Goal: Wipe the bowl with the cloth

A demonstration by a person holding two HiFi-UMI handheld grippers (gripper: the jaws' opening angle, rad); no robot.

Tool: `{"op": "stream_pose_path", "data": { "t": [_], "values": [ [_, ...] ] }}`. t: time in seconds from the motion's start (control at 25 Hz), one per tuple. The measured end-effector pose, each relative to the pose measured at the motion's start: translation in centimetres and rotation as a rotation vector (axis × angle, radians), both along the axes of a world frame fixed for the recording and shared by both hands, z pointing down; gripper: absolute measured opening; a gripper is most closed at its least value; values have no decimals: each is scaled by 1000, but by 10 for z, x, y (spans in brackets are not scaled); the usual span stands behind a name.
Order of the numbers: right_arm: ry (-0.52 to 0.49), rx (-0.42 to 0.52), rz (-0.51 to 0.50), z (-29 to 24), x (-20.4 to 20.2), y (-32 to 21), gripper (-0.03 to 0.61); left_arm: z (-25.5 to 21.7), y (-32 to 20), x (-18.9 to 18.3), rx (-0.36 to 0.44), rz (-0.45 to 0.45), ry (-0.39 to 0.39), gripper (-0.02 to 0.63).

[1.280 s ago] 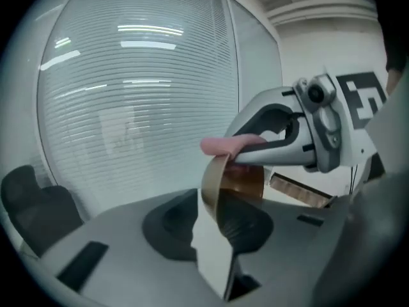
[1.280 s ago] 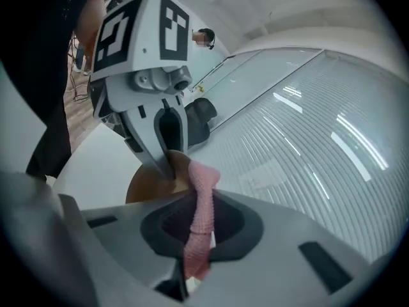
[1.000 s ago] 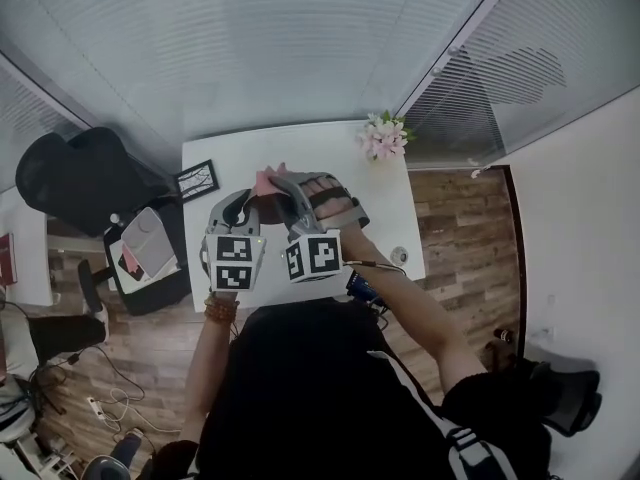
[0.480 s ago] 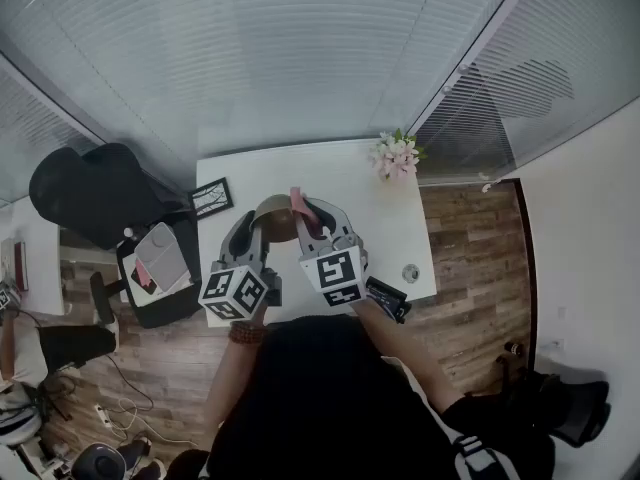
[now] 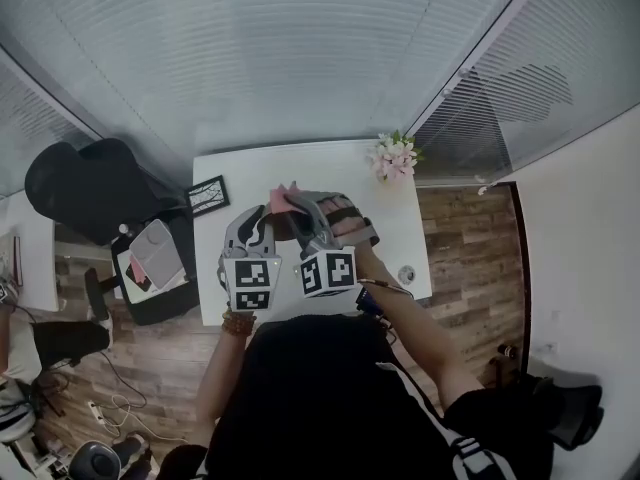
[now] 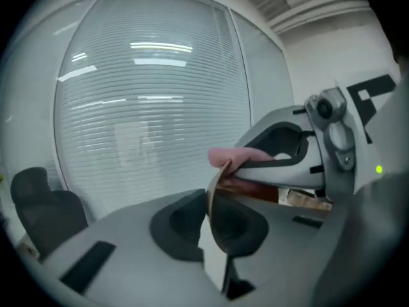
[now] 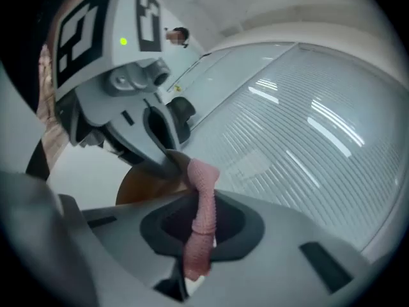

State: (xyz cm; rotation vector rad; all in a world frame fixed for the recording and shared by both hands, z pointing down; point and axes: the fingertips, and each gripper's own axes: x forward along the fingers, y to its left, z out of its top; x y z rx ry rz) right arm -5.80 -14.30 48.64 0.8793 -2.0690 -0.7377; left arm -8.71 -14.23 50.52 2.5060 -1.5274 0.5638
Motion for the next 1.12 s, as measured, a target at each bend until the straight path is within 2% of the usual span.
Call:
{"op": "stream_pose_path", "data": {
  "t": [0.12,0.28,0.32,0.36,0.4,0.44,0.48,0.52,0.56,0.6,0.64,0.68,0.72,0.8,0.88,0.96,1.04,1.12],
  "values": [
    [-293,-135,146,-3,14,-10,34,-14,-3,-8,-2,-91,218,42],
    [-698,-330,297,-1,26,-9,29,-27,-2,-24,21,-162,425,46],
    [-761,-375,315,1,26,-7,29,-24,-1,-26,-2,-170,485,55],
    [-759,-394,321,4,27,-6,29,-16,0,-26,-35,-165,508,64],
    [-682,-373,311,8,28,-6,28,-5,1,-23,-73,-142,481,66],
    [-547,-313,284,12,30,-8,26,8,1,-18,-109,-107,404,60],
    [-381,-231,240,15,30,-9,26,21,1,-14,-129,-68,291,57],
    [-215,-148,183,18,27,-10,26,28,2,-10,-120,-30,156,102],
    [-77,-80,122,19,22,-8,25,31,2,-7,-86,4,18,154],
    [13,-34,67,17,15,-6,26,29,3,-3,-42,32,-100,160],
    [62,-7,26,14,9,-3,26,27,3,1,-9,48,-175,74],
    [85,9,0,11,5,0,25,25,2,3,3,51,-194,50],
    [90,20,-13,7,3,2,26,21,0,2,-2,42,-162,35],
    [38,30,2,-1,0,1,31,8,-3,-3,-10,6,-36,12],
    [-103,-19,72,-4,2,-7,29,-4,-5,-9,-2,-42,78,14],
    [-303,-128,175,1,10,-13,31,-7,-7,-15,-40,-99,251,45],
    [-484,-210,280,6,17,-12,29,-3,-7,-23,-99,-153,462,54],
    [-600,-257,350,10,20,-9,31,5,-3,-29,-148,-196,648,54]
  ]
}}
